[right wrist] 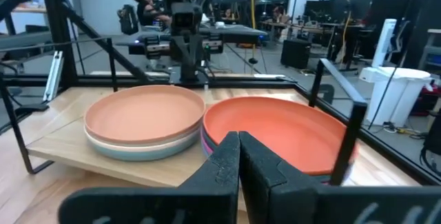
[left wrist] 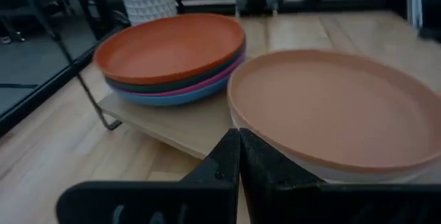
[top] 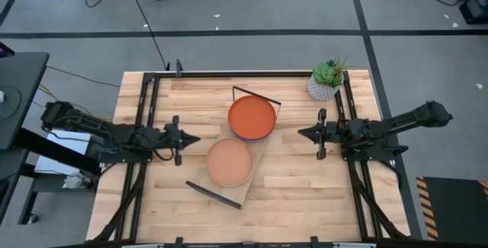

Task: Place and stack plates onto a shelf
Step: Return to Home Position

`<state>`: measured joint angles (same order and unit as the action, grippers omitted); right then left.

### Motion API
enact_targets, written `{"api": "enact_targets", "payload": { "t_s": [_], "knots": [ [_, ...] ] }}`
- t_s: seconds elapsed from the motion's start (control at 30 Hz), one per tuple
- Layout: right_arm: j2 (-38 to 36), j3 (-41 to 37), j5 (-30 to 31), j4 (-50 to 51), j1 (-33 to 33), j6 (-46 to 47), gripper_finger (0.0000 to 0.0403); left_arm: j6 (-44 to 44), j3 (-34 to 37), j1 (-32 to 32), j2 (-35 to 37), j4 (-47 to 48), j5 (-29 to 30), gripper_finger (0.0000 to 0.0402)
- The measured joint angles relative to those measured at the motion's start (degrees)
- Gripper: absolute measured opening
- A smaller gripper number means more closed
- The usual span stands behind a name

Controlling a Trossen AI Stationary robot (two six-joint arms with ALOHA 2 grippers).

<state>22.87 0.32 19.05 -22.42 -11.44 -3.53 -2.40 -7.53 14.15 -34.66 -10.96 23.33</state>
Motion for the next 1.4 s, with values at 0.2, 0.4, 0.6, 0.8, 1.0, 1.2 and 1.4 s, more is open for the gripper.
{"api": "enact_targets", "payload": {
  "t_s": [0.2, 0.4, 0.6, 0.8, 1.0, 1.2, 1.4],
  "knots": [
    [-9.4, 0.0, -1.6, 9.6, 0.1, 0.0, 0.0012, -2.0, 7.0, -0.8, 10.0, -3.9, 0.0, 0.0015],
    [-14.3, 0.0, -4.7, 11.2, 0.1, -2.5, 0.0012, -1.5, 7.0, -0.8, 14.2, -0.6, -0.7, 0.0015],
    [-18.8, 2.2, -0.6, 14.1, 0.0, -0.7, 0.0011, 1.8, 7.1, -0.8, 17.6, 0.6, -0.7, 0.0012],
    [-22.8, 2.4, 5.6, 12.4, 0.0, 3.0, 0.0012, 3.6, 7.1, -0.8, 24.0, 1.7, -4.4, 0.0007],
    [-22.4, 2.4, 5.0, 11.4, 0.0, 8.4, 0.0014, 4.0, 7.1, -0.8, 27.6, 4.6, -4.3, 0.0017],
    [-22.4, 2.4, 5.0, 11.4, 0.0, 8.0, 0.0014, 1.3, 7.1, -0.8, 27.6, 4.9, -4.3, 0.0019],
    [-22.4, 2.4, 4.9, 11.4, 0.0, 7.9, 0.0015, 1.6, 7.1, -0.8, 27.6, 4.9, -4.3, 0.0020]
  ]
}}
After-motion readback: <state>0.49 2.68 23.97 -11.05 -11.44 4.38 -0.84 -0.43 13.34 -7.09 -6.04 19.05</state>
